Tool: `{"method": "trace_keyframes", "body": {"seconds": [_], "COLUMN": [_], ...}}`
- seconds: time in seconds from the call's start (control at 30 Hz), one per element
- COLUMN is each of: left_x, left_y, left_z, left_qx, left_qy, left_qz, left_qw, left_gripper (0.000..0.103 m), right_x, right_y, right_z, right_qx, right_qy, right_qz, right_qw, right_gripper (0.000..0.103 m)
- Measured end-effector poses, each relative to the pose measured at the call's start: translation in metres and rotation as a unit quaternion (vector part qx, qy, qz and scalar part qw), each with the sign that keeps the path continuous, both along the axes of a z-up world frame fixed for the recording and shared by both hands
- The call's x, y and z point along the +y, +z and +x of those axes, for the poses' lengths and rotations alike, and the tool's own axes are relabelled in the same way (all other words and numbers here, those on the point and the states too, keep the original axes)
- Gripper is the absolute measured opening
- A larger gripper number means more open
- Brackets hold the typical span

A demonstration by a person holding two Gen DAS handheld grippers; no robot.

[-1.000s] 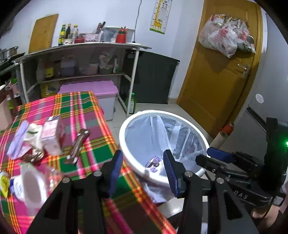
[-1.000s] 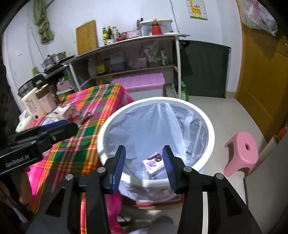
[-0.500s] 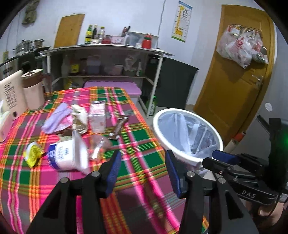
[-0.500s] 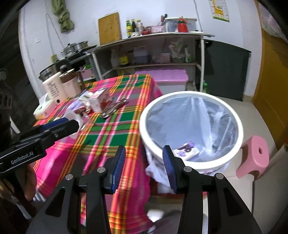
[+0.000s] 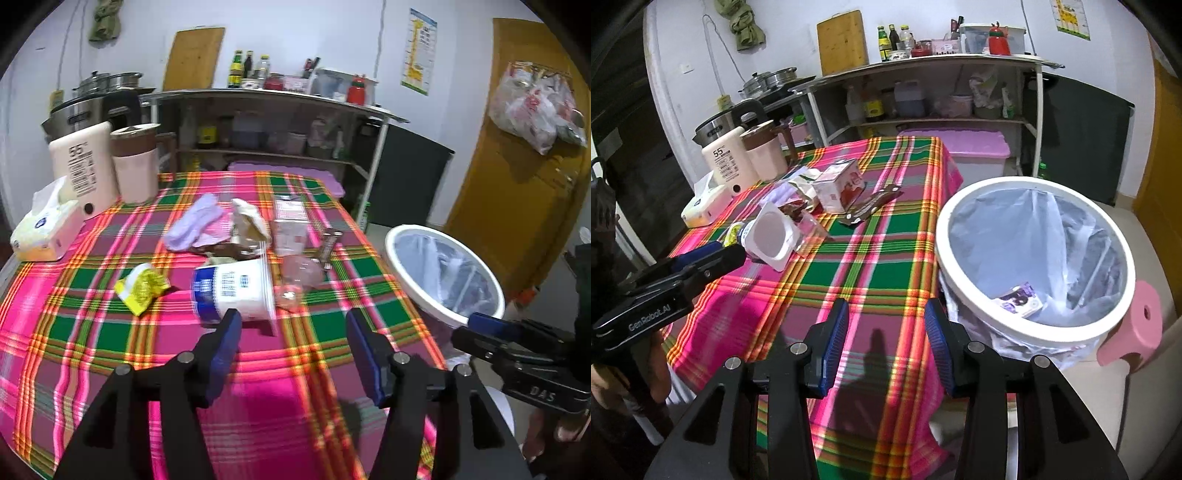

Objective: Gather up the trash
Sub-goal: 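Move both open tools back from the bin toward the table, then grasp the white yogurt cup with the left tool while the right tool grasps the clear plastic cup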

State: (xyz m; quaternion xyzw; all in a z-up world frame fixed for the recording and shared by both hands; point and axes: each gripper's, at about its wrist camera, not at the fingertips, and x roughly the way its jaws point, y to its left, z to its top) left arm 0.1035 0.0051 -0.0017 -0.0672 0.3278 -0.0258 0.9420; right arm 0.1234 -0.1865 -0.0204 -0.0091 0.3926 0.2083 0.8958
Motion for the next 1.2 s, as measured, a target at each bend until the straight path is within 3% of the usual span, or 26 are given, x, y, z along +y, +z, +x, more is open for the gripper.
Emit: {"method": "trace_keyframes", "body": {"seconds": [0.27,0.6,0.7,0.73,1.2], "left_x": [0.026,0.037,0.038,0.037,0.065], "left_y": [-0.013,-0.029,-0.03,-0.03,-0.017], "left_z": [0.019,0.044,0.045,0.044,0.021], "left_qx": [0.013,0.044,0.042,0.04,0.009], "left_qy": [0.035,0.026,0.017,0.016,0.048], "left_qz": [0.0,-0.027,-0.034,-0.035,-0.015], "left_qw": [0.9993,0.9983,0.9984,0.9985,0.9987], "left_gripper": [0.069,0.072,0.07,0.064,0.063], "right_x": [0.013,0.025,0.03,0.033,0.087], "right_y": [-0.005,-0.013,-0.015,-0.015,-0.023], "right_z": [0.009,0.027,0.033,0.035,0.059], "right_qx": [0.007,0.017,0.02,0.022,0.043], "right_qy": [0.012,0.019,0.023,0.024,0.056], "right_qz": [-0.006,-0.011,-0.01,-0.009,0.006], "right_qw": [1.0,1.0,0.999,0.999,0.998], "right_gripper": [0.044,0.044,0.044,0.044,0.044]}}
